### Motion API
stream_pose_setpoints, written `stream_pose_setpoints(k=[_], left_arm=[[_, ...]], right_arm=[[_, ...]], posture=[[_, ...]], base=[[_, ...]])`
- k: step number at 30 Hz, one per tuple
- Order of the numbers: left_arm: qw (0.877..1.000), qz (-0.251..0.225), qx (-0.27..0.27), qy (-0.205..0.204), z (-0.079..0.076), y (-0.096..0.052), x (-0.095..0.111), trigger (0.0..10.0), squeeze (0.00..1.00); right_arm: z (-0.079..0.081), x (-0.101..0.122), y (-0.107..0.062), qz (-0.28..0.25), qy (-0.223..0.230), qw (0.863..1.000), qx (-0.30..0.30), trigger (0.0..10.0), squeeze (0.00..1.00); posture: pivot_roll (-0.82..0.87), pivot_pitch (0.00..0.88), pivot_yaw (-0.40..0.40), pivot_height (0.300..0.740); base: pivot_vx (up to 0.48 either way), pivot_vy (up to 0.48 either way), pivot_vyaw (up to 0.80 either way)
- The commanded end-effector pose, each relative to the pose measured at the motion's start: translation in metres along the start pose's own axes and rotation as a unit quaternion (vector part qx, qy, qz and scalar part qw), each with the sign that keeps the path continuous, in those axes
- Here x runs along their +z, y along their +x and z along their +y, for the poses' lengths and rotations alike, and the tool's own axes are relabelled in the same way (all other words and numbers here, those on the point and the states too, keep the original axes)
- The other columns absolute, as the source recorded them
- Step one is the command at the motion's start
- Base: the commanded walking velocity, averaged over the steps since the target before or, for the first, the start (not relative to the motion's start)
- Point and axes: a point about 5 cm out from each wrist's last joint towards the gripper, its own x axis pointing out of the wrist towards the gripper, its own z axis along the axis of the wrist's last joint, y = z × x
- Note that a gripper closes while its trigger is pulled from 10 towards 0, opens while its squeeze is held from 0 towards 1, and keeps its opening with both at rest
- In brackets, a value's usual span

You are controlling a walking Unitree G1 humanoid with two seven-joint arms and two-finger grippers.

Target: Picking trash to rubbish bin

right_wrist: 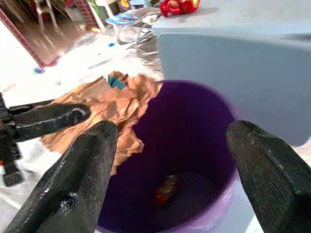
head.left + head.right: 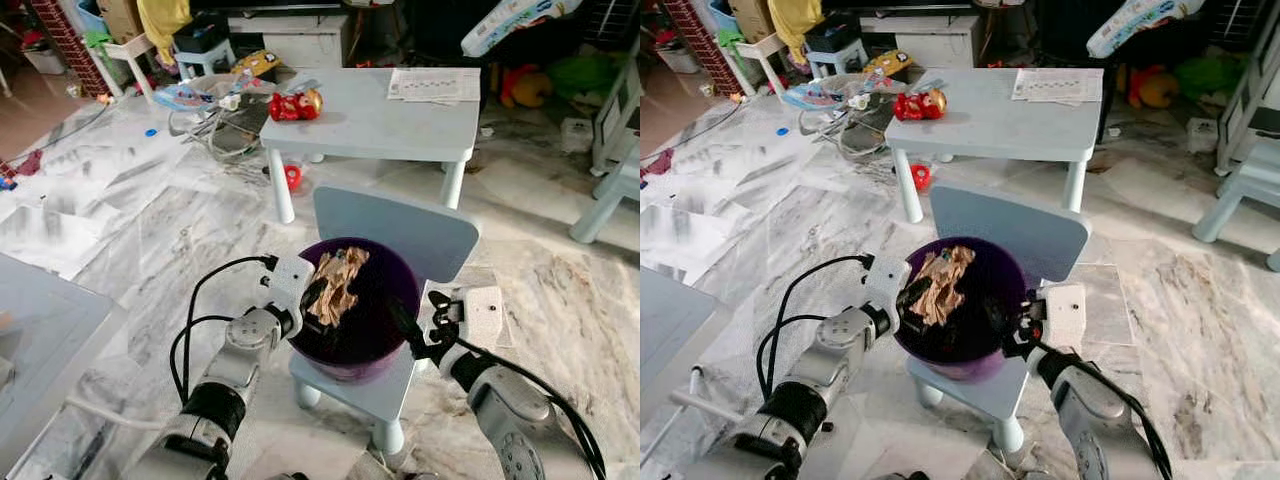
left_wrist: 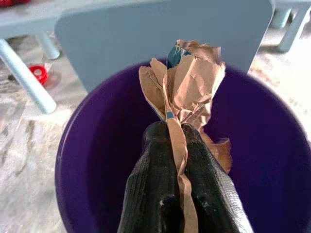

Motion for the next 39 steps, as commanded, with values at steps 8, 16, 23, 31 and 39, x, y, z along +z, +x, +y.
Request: stream_pose_setpoints(k=[8, 16, 23, 31, 39], left_arm=[[0.999, 0.011, 0.031, 0.014, 0.007, -0.001, -0.011, 10.0, 1.00], [0.999, -0.004, 0.053, 0.011, 0.006, 0.001, -0.008, 10.0, 1.00], [0.998, -0.007, 0.066, 0.001, 0.008, 0.002, -0.006, 10.0, 1.00], [0.996, -0.036, 0.077, -0.008, 0.014, 0.003, 0.005, 10.0, 1.00], [0.986, -0.118, 0.114, 0.012, 0.034, -0.005, 0.028, 10.0, 1.00]], right_arm=[[0.011, 0.008, -0.009, 0.025, -0.062, 0.998, 0.019, 10.0, 0.00], [0.013, 0.001, -0.017, 0.060, 0.004, 0.997, 0.052, 10.0, 0.00], [0.013, -0.001, -0.020, 0.073, 0.017, 0.996, 0.056, 10.0, 0.00], [0.008, 0.001, -0.015, 0.076, 0.002, 0.996, 0.048, 10.0, 0.00], [0.004, 0.010, 0.001, 0.034, -0.080, 0.996, 0.003, 10.0, 0.00]], posture=[[-0.22, 0.102, 0.153, 0.740], [-0.23, 0.103, 0.149, 0.740], [-0.23, 0.102, 0.146, 0.740], [-0.22, 0.096, 0.142, 0.740], [-0.16, 0.087, 0.128, 0.740]], base=[[0.000, 0.000, 0.00], [0.000, 0.000, 0.00], [0.000, 0.000, 0.00], [0.000, 0.000, 0.00], [0.000, 0.000, 0.00]])
